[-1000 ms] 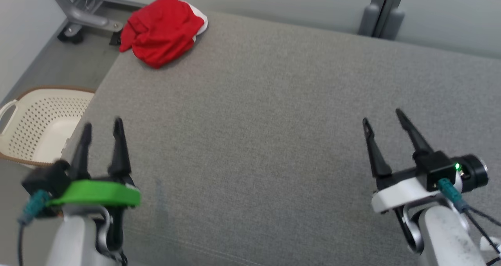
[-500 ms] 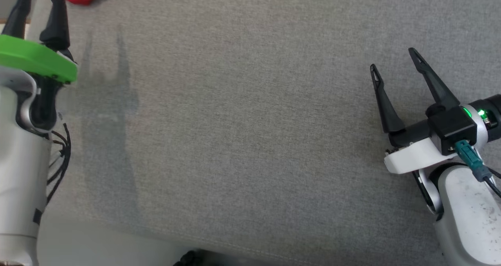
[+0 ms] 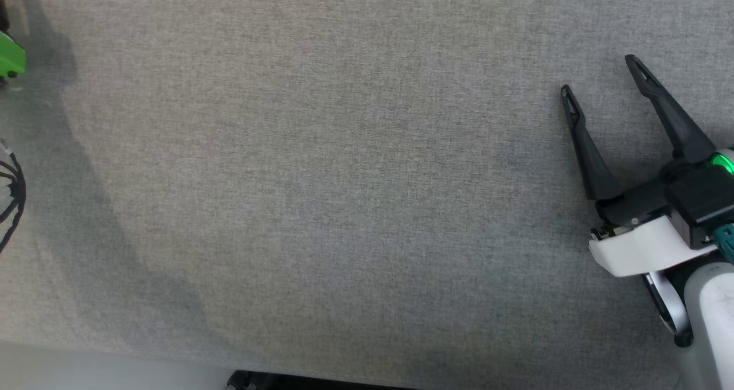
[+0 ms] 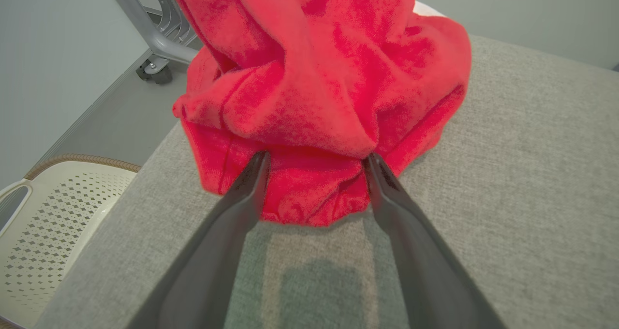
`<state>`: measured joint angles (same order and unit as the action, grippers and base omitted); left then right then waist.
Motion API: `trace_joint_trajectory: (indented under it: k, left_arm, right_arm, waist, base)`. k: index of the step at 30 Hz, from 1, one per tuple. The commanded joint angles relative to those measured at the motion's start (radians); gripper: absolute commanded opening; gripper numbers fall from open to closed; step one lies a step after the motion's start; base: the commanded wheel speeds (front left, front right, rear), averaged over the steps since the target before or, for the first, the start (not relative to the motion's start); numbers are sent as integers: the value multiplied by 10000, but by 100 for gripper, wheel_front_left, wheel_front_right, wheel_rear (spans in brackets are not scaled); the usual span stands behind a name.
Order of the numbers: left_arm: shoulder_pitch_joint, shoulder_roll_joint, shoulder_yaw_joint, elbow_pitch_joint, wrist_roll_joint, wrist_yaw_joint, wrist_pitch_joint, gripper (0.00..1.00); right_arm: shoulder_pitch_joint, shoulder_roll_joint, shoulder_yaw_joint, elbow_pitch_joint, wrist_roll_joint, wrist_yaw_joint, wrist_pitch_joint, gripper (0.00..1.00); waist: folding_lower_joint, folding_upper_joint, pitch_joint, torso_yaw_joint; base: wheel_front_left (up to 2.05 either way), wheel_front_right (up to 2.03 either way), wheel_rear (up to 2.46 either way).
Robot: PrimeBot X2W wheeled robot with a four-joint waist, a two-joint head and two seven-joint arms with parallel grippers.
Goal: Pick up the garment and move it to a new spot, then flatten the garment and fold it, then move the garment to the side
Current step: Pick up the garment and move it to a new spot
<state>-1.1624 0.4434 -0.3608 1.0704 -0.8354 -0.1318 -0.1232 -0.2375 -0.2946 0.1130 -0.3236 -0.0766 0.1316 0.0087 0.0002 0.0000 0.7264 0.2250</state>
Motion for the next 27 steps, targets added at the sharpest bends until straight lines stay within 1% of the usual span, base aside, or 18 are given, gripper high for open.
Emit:
trace_joint_trajectory:
  k: [1, 2, 3, 4, 7, 11, 15, 17, 20, 24, 27]
  left_arm:
    - [-260, 116, -90, 271, 64, 21, -11, 100]
    - [-299, 47, -235, 492, 135, 21, 75, 100]
    - [-329, -6, -336, 600, 139, 21, 81, 91]
    - [-386, 28, -385, 739, 115, 19, -20, 1]
    - [-325, -2, -643, 800, 42, 19, -104, 0]
    - [-217, 358, -963, 336, -181, 20, -462, 0]
    - [168, 627, -1448, -476, -395, 20, -762, 0]
    - [354, 795, -1780, -1015, -519, 20, -816, 0]
    - [850, 863, -2333, -2030, -733, 20, -789, 0]
    - [1556, 807, -2859, -3517, -1005, 20, -646, 0]
    - [2162, 586, -3106, -4792, -1197, 85, -383, 0]
  right_arm:
    - [217, -6, -64, -84, 38, -19, 92, 100]
    - [309, 25, -124, -192, 50, -19, 132, 100]
    - [380, 60, -176, -244, 62, -19, 154, 100]
    - [459, 101, -205, -272, 74, -19, 148, 100]
    - [599, 223, -153, -115, 83, -19, -8, 100]
    - [469, 472, 79, 316, 156, -17, -380, 100]
    - [400, 850, 249, 1070, 294, -17, -930, 100]
    - [439, 1093, 286, 1497, 371, -17, -1228, 100]
    - [615, 1491, 262, 2256, 475, -17, -1735, 100]
    - [935, 1889, 86, 3112, 613, -17, -2245, 100]
    - [1110, 2151, -47, 3573, 741, -17, -2490, 100]
  waist:
    - [-2, 0, 294, -274]
    - [-2, 0, 291, -276]
    - [-2, 0, 265, -276]
    - [-2, 0, 213, -277]
    - [-2, 0, -66, -280]
    - [-2, 0, -623, -358]
    - [-2, 0, -1493, -544]
    - [-2, 0, -1952, -639]
    - [-2, 0, -2761, -760]
    - [-2, 0, -3738, -904]
    - [-2, 0, -4340, -1052]
  base:
    - [0, 0, 0]
    - [0, 0, 0]
    - [0, 0, 0]
    - [0, 0, 0]
    - [0, 0, 0]
    - [0, 0, 0]
    - [0, 0, 0]
    - [0, 0, 0]
    - [0, 0, 0]
    - [0, 0, 0]
    - [0, 0, 0]
